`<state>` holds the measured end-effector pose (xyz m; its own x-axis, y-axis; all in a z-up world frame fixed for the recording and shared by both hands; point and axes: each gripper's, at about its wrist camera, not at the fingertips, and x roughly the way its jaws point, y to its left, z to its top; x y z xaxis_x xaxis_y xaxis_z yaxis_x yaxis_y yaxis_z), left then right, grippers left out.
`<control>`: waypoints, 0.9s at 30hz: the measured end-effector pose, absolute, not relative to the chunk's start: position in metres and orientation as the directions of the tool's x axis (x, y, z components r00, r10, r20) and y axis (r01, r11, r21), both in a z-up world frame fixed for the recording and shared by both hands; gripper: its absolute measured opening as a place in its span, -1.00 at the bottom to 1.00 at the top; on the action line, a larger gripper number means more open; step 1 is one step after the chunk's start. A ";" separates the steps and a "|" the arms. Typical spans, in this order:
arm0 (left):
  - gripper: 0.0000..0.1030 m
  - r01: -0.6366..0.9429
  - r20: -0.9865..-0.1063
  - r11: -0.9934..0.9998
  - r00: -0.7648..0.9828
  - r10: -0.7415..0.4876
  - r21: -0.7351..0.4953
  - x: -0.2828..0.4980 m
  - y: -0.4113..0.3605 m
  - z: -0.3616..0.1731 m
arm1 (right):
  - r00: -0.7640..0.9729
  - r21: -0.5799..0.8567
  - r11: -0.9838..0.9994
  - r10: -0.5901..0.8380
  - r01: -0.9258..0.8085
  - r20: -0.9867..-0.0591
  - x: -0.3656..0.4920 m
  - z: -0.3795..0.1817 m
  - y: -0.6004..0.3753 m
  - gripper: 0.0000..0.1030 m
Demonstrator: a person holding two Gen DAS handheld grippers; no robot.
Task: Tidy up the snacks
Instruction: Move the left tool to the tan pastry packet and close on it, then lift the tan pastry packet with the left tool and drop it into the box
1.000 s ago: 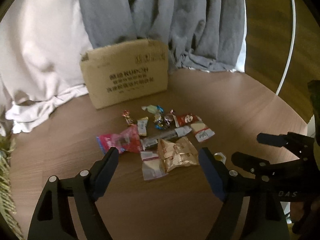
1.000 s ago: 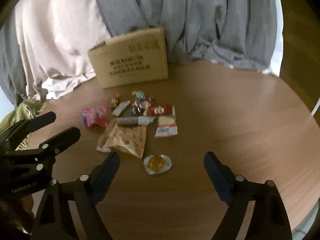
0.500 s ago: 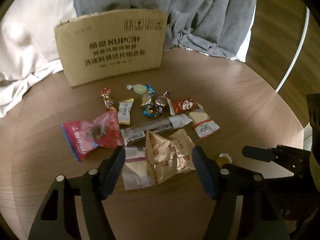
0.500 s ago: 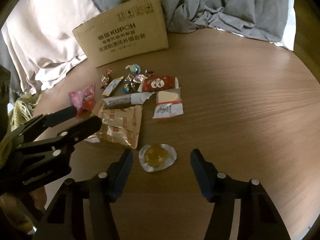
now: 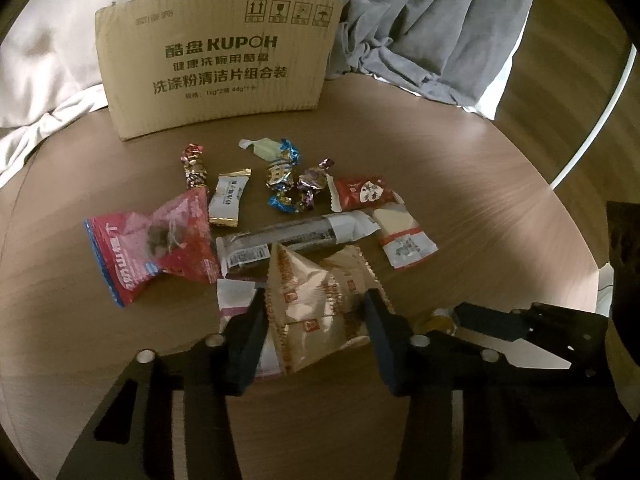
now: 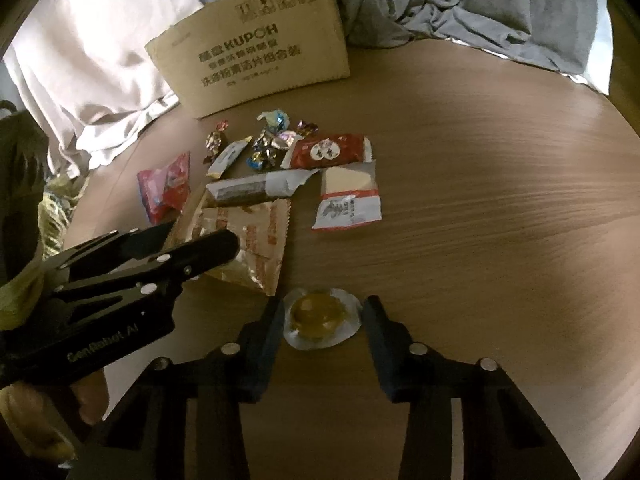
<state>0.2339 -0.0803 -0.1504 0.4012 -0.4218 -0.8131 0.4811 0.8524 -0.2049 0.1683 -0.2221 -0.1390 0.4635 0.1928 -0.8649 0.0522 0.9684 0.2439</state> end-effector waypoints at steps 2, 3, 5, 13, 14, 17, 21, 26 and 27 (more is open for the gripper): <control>-0.24 0.480 -0.811 0.852 0.401 -0.426 -0.210 0.232 -0.080 -0.149 | 0.467 0.240 0.970 0.192 0.045 -0.863 0.168 -0.140 -0.222 -0.23; -0.26 0.480 -0.809 0.851 0.402 -0.429 -0.213 0.232 -0.081 -0.149 | 0.467 0.239 0.970 0.192 0.042 -0.863 0.168 -0.140 -0.221 -0.24; -0.29 0.480 -0.806 0.850 0.403 -0.433 -0.217 0.232 -0.082 -0.148 | 0.472 0.238 0.971 0.194 0.036 -0.860 0.168 -0.140 -0.221 -0.27; -0.31 0.481 -0.775 0.853 0.454 -0.439 -0.202 0.221 -0.080 -0.130 | 0.512 0.215 0.976 0.176 0.018 -0.841 0.164 -0.130 -0.221 -0.52; -0.31 0.481 -0.770 0.855 0.465 -0.437 -0.195 0.219 -0.079 -0.126 | 0.509 0.220 0.975 0.180 0.020 -0.842 0.163 -0.130 -0.222 -0.52; -0.33 0.478 -0.753 0.864 0.507 -0.419 -0.159 0.212 -0.078 -0.114 | 0.517 0.228 0.973 0.181 0.028 -0.837 0.161 -0.127 -0.224 -0.52; -0.37 0.475 -0.727 0.867 0.542 -0.422 -0.150 0.208 -0.074 -0.098 | 0.561 0.226 0.974 0.174 0.024 -0.809 0.159 -0.112 -0.225 -0.52; -0.41 0.468 -0.674 0.873 0.601 -0.429 -0.139 0.211 -0.068 -0.070 | 0.638 0.206 0.978 0.171 -0.020 -0.750 0.162 -0.081 -0.220 -0.52; -0.42 0.463 -0.663 0.875 0.613 -0.430 -0.140 0.212 -0.066 -0.065 | 0.650 0.207 0.978 0.174 -0.027 -0.740 0.164 -0.077 -0.220 -0.52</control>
<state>0.2120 -0.0661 -0.0654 0.6126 -0.4303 -0.6630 0.4630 0.8752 -0.1403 0.1638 -0.2196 -0.0765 0.6495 0.1743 -0.7401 -0.0266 0.9780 0.2069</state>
